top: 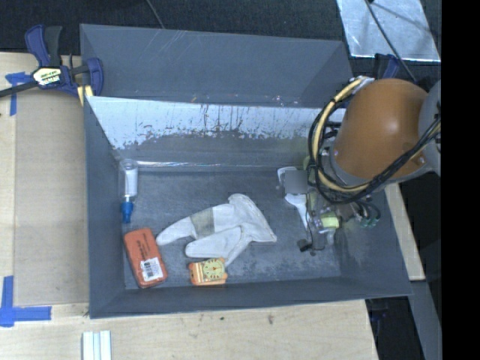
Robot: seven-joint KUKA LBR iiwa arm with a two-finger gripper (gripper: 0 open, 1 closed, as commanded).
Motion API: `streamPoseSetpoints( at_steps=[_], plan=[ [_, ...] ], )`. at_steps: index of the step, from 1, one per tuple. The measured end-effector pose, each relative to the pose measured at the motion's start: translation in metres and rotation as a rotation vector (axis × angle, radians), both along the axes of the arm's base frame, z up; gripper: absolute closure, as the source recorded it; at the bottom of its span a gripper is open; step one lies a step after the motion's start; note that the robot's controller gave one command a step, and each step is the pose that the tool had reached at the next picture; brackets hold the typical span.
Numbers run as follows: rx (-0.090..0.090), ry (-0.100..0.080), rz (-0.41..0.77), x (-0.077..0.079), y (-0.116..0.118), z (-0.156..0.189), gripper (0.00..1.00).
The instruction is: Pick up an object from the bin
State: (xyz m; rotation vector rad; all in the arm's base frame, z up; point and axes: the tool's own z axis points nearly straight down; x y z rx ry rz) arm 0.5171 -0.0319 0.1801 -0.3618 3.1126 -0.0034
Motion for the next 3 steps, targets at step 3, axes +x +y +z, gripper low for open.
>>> streamPoseSetpoints(
  at_steps=[3],
  plan=[
    [0.001,-0.003,0.091,0.057,0.076,-0.092,0.0]
  ],
)
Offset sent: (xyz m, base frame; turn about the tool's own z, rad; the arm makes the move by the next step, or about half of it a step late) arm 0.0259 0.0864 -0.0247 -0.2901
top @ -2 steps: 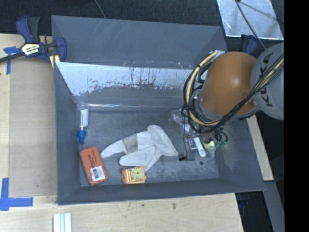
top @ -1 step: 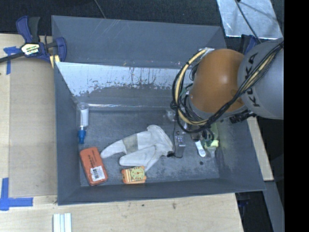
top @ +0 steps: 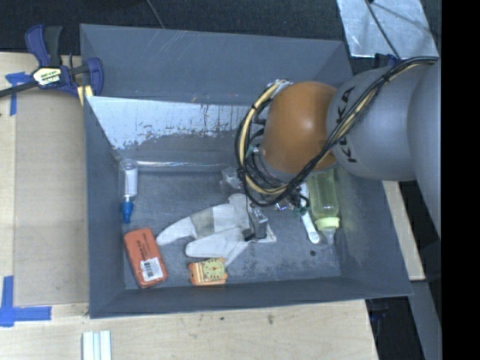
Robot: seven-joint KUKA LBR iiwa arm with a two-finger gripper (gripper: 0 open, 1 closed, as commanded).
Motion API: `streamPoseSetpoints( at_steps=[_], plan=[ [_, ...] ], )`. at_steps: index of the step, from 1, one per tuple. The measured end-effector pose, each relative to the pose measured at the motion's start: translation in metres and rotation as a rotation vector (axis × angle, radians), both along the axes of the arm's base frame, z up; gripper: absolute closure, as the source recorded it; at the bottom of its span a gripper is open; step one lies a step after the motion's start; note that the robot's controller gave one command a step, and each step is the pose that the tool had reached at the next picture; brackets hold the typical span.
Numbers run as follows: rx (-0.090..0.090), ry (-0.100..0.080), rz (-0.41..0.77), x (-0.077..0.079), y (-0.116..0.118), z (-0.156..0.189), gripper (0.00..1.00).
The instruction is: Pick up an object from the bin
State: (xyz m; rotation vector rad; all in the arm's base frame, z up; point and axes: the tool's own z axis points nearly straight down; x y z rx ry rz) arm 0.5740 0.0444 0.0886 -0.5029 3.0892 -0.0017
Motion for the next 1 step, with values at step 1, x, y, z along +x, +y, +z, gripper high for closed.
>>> streamPoseSetpoints(
  at_steps=[1],
  plan=[
    [0.002,-0.003,-0.038,0.0037,0.0043,-0.0174,1.0]
  ],
)
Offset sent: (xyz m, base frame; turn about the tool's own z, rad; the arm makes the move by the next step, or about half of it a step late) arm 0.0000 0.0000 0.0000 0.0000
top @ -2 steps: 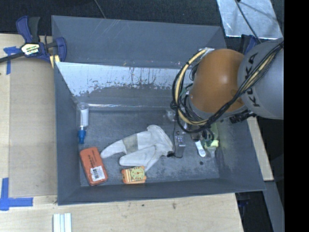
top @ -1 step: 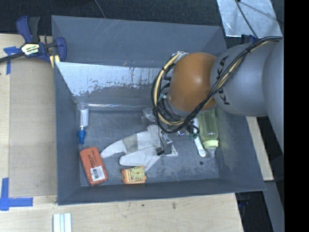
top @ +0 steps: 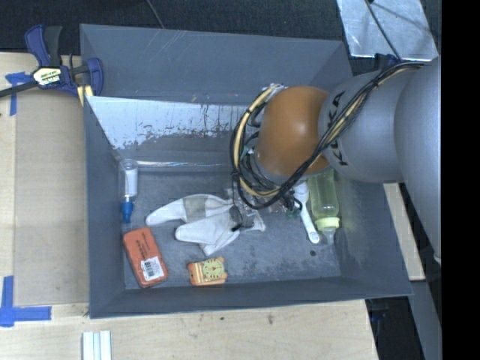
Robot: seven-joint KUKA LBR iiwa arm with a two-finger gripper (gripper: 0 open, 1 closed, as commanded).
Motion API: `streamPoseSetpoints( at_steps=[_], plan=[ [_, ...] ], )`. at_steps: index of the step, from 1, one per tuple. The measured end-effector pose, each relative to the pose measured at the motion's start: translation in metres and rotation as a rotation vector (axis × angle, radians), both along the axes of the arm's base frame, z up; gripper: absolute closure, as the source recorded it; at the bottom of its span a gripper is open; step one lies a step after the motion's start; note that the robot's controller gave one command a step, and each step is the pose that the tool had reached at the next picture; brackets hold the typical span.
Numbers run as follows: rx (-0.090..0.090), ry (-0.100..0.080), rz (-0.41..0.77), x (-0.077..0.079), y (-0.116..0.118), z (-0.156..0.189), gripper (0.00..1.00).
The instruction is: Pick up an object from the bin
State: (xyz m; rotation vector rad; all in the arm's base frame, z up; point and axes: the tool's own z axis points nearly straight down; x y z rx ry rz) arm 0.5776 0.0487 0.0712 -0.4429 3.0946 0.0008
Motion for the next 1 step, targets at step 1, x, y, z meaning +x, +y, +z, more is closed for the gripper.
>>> streamPoseSetpoints(
  at_steps=[1],
  plan=[
    [-0.001,0.003,-0.003,-0.0018,-0.0002,0.002,1.0]
  ],
)
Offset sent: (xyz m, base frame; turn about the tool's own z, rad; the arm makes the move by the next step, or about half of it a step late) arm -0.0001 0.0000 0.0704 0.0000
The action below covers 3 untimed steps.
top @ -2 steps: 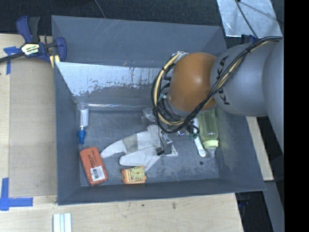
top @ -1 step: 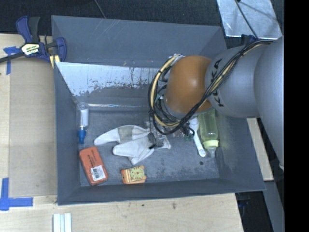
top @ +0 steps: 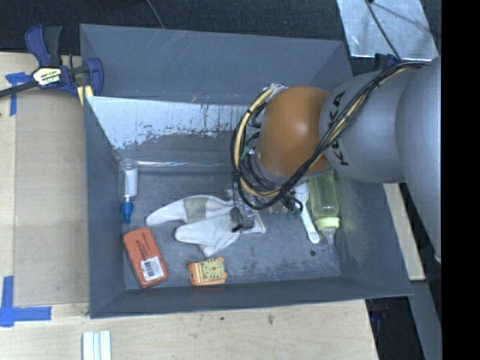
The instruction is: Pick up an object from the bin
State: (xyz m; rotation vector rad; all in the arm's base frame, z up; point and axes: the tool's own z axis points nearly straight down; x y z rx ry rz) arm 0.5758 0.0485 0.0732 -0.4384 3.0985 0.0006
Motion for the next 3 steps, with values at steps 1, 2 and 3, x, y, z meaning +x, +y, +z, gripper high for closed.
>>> streamPoseSetpoints(
  at_steps=[1,2,3],
  plan=[
    [-0.001,0.006,0.0,-0.001,0.0,0.003,1.0],
    [-0.002,0.016,0.0,-0.003,0.0,0.021,1.0],
    [-0.002,0.009,0.0,-0.001,0.0,0.038,1.0]
  ],
)
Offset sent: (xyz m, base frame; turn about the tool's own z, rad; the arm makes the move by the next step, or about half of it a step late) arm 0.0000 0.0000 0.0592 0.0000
